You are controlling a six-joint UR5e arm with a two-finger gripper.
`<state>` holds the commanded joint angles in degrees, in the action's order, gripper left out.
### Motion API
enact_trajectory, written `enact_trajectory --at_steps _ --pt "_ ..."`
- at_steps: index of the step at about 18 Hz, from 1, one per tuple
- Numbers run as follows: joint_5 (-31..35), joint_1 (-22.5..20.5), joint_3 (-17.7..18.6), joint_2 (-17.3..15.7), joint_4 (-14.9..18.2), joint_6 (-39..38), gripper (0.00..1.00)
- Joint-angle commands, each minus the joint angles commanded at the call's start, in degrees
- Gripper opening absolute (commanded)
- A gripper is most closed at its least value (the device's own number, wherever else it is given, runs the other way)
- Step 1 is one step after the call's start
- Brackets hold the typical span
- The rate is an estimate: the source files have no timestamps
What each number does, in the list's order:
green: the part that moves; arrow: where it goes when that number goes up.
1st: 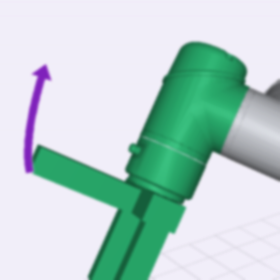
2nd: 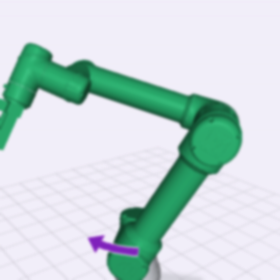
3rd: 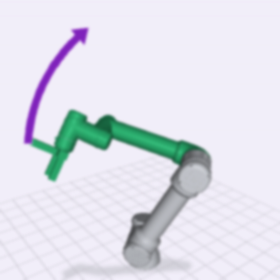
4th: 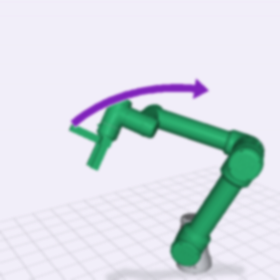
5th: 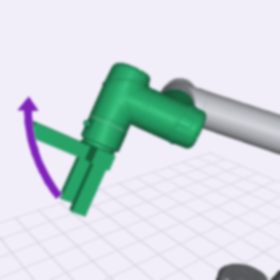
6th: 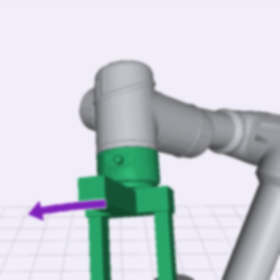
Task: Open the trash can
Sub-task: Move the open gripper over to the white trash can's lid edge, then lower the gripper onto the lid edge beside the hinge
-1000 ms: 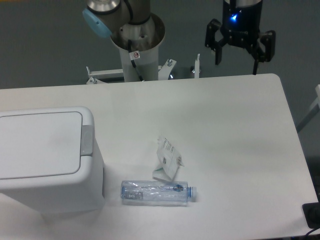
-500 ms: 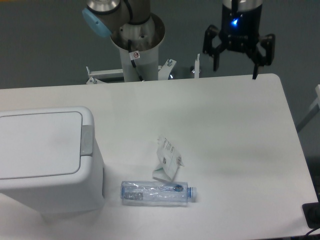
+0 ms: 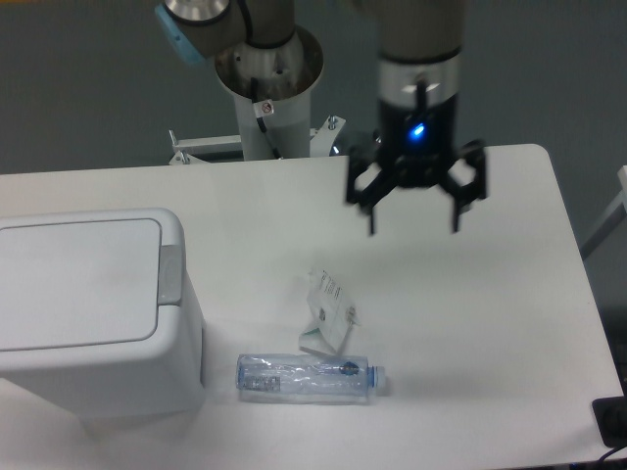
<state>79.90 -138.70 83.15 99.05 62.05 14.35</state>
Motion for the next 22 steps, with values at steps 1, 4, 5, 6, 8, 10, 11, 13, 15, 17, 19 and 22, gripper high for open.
enact_trajectory --at_steps 1,4,5,6,8,10,11,13,15,17,19,22 --pt "-2.6 0.8 -0.1 -0.3 0.2 -4.3 1.00" --pt "-8.5 3.3 0.6 -0.8 0.6 -11.8 1.00" --pt "-10.7 4.0 0.8 -0.6 0.6 -14.1 1.00" --pt "-10.9 4.0 1.0 -0.3 0.7 -15.1 1.00" --pt "-11.3 4.1 2.4 -0.2 0.6 -15.5 1.00" --pt "-10.8 5.8 3.3 -0.2 0.6 -15.5 1.00" --pt "-11.1 6.0 3.3 -0.3 0.6 -15.5 1.00" --pt "-11.2 6.1 3.6 -0.2 0.6 -15.5 1.00" --pt "-11.2 6.2 3.9 -0.2 0.7 -15.5 1.00" --pt "-11.1 6.5 4.7 -0.2 0.6 -15.5 1.00" --pt "-11.0 6.6 4.9 -0.2 0.6 -15.5 1.00" --pt "-11.0 6.6 4.9 0.0 0.5 -15.5 1.00"
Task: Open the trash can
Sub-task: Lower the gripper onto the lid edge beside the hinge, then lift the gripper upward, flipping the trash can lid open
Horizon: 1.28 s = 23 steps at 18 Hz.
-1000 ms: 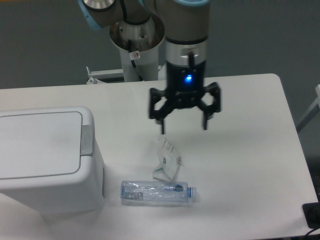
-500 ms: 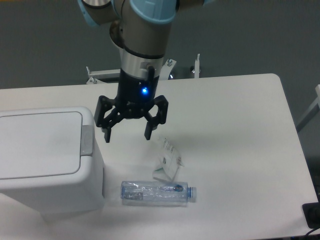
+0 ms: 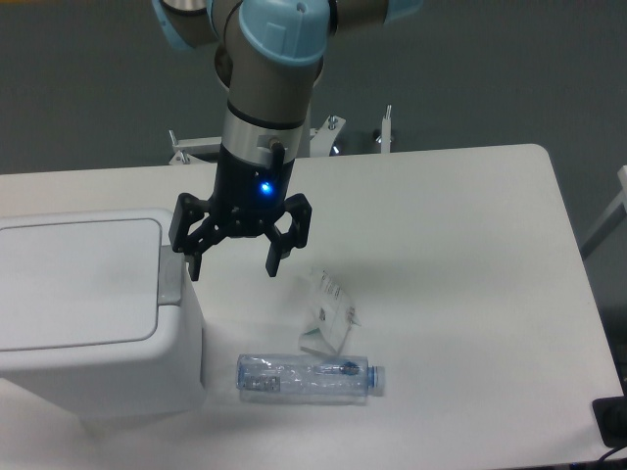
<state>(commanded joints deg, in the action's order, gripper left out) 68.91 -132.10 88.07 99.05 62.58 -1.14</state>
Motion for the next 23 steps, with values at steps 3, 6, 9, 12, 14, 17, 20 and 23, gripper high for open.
enact_trajectory --at_steps 3,6,9,12,14,17,20,23 --pt "-0.2 0.4 0.0 -0.1 0.0 0.0 1.00" --pt "-0.2 0.9 0.0 0.0 -0.1 0.0 1.00" --pt "-0.1 1.7 0.0 0.1 -0.4 0.1 1.00" --pt "0.0 1.7 0.3 0.2 -0.4 0.1 1.00" --pt "0.0 1.7 0.3 0.2 -0.5 0.1 1.00" --pt "0.0 1.7 0.3 0.3 -0.5 0.2 1.00" --pt "0.1 1.7 0.3 0.7 -0.6 0.4 1.00" --pt "0.1 1.7 0.5 1.0 -0.6 0.4 1.00"
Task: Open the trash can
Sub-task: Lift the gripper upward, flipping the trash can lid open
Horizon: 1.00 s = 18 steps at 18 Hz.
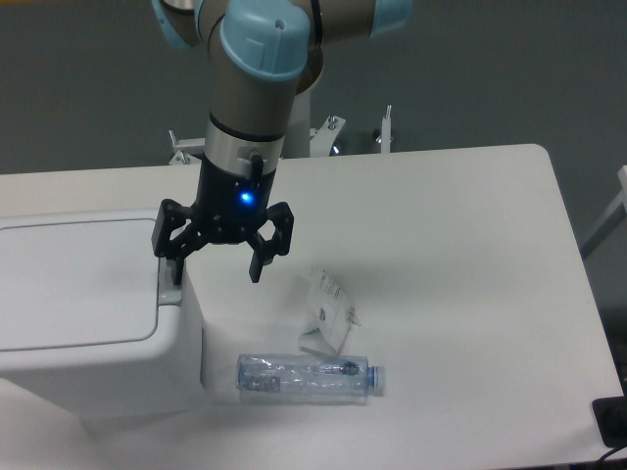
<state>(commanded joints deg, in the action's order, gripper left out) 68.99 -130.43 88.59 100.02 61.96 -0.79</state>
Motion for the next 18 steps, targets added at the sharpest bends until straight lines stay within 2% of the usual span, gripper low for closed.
enact_trajectory --at_steps 6,8,10,11,14,18 --pt "-0.1 0.0 -0.5 0.0 -0.1 -0.1 1.00" --pt "-0.3 0.0 -2.0 -0.1 -0.1 -0.2 1.00" --pt "-0.3 -0.6 -5.0 -0.4 -0.1 0.6 1.00" --pt "-0.2 -2.3 -7.4 -0.6 0.0 0.6 1.00" --pt "-0.1 -5.3 -9.8 -0.5 -0.3 2.6 1.00" --pt "6.0 -10.4 -9.6 -0.7 0.1 6.3 1.00"
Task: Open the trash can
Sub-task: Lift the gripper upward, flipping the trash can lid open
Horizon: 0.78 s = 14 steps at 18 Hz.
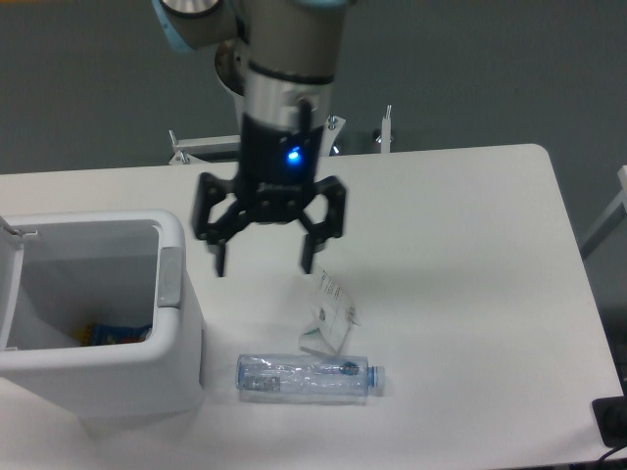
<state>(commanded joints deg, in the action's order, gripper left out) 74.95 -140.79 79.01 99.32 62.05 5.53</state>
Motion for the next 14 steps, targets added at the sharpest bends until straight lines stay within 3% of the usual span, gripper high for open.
enact_trajectory --at_steps 3,5,7,11,14 --pt "0.7 -3.3 0.9 0.0 1.8 6.8 1.00" --pt "0.7 -4.9 1.1 -0.3 5.1 12.6 1.00" --pt "2.2 -4.9 0.7 -0.9 7.2 16.3 1.00" --pt "13.5 -4.3 2.2 -2.9 12.7 34.3 1.00" --pt "14.0 -4.3 3.2 -4.1 13.0 38.7 1.00"
